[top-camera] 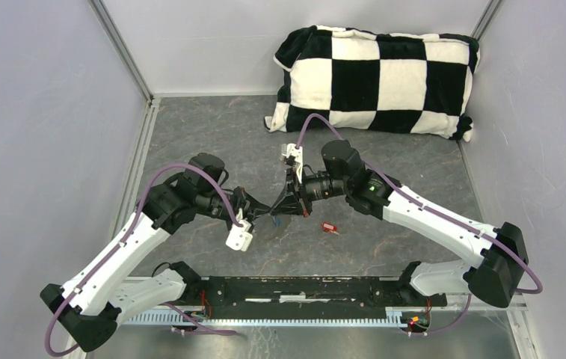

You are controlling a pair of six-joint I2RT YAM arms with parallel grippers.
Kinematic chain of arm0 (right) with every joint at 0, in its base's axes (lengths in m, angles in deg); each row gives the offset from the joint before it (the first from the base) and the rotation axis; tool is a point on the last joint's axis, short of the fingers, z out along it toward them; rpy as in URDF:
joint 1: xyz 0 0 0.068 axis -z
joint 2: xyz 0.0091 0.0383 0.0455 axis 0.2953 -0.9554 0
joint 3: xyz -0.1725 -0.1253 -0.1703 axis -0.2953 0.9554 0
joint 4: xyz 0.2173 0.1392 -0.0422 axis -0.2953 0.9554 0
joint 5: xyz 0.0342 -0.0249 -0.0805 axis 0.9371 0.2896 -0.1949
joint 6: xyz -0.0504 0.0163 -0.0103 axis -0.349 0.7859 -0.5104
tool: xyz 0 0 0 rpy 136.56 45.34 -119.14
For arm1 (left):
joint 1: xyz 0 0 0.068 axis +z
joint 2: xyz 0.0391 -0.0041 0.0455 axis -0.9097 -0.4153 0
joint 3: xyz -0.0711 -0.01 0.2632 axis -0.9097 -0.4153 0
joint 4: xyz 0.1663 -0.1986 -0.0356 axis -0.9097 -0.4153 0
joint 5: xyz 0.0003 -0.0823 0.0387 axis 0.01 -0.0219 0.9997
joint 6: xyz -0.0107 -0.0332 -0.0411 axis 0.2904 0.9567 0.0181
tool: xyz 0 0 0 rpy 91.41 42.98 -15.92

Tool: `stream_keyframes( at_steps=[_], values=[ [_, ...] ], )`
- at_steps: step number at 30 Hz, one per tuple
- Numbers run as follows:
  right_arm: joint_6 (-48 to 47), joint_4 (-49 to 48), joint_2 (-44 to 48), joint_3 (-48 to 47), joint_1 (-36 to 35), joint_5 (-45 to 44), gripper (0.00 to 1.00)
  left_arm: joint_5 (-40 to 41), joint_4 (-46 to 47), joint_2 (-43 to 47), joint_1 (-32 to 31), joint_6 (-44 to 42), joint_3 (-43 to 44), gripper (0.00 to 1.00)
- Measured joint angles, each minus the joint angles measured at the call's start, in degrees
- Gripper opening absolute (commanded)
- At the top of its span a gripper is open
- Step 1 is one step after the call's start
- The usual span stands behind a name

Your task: Put the keys on the keyring

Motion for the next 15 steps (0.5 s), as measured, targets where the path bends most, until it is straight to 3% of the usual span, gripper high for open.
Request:
stream_keyframes(
  at_steps=[15],
  values=[
    [15.39,-8.68,1.79,4.28,1.16,-11.13,0.0,7.78,11.65,2.1,-0.44,7.61,-5.57,0.02]
  ],
)
